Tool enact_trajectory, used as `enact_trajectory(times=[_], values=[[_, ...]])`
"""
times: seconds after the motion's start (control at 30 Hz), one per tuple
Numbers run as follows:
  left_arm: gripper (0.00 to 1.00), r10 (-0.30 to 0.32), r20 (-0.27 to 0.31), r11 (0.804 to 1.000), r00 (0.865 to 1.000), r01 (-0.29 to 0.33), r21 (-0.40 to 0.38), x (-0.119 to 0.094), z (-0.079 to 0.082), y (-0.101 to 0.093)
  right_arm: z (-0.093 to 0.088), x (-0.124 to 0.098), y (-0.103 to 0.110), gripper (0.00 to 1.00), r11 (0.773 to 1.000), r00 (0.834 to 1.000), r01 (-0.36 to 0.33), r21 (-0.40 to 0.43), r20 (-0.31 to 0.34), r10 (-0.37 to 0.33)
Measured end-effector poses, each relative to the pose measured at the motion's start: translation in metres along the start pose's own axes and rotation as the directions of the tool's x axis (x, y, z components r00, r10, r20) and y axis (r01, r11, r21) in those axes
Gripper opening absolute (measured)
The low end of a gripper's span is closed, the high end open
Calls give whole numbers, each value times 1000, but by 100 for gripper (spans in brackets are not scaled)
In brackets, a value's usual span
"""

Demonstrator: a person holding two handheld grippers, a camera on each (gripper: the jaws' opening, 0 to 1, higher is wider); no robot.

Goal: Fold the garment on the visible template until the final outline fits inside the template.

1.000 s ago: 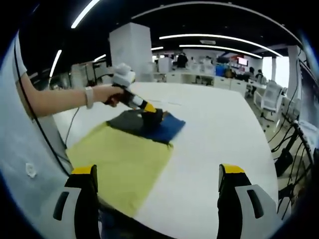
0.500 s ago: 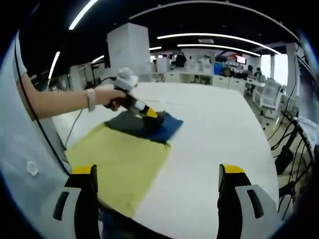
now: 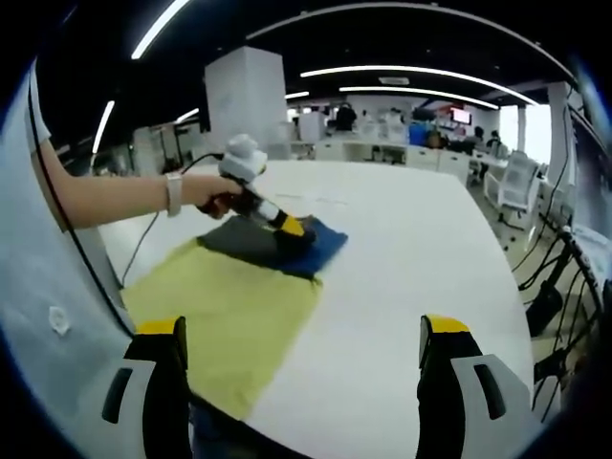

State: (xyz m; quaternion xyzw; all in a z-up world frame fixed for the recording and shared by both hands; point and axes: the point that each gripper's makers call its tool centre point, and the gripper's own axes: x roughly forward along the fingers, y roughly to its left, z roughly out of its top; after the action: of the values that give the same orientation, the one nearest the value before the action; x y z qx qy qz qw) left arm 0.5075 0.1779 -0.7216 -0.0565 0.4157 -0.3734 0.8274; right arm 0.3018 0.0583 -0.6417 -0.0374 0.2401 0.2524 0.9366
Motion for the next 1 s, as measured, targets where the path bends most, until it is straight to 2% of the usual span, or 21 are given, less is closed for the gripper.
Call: enact_trajectory(times=[0.33, 0.4, 0.43, 0.47, 0.57, 0.67, 0.83, 1.0], values=[[2, -69, -19, 998, 997, 69, 11, 1, -2, -21, -3, 2, -3, 100, 1000, 1000, 4, 9, -5, -4], [3, -7, 29, 999, 1000, 6, 36, 0, 7, -9, -3, 2, -3, 100, 1000, 1000, 1, 6, -8, -1], [3, 42, 51, 998, 998, -44, 39, -2, 11, 2, -3, 3, -3, 100, 1000, 1000, 0, 6, -7, 0], [3, 63, 62, 997, 996, -66, 38, -4, 13, 8, -2, 3, -3, 100, 1000, 1000, -1, 4, -6, 1], [4, 63, 65, 998, 996, -64, 17, -11, 15, 17, -2, 3, -3, 100, 1000, 1000, -1, 3, -6, 1], [8, 108, 75, 993, 991, -111, 30, -18, 15, 29, -3, 3, -3, 100, 1000, 1000, -1, 5, -6, 1], [5, 144, 61, 989, 988, -145, 12, -26, 5, 45, -2, 4, -1, 100, 1000, 1000, -8, 3, -6, 8], [4, 159, 13, 987, 987, -159, 11, -26, -15, 51, -2, 4, 1, 100, 1000, 1000, -11, -1, -7, 11]])
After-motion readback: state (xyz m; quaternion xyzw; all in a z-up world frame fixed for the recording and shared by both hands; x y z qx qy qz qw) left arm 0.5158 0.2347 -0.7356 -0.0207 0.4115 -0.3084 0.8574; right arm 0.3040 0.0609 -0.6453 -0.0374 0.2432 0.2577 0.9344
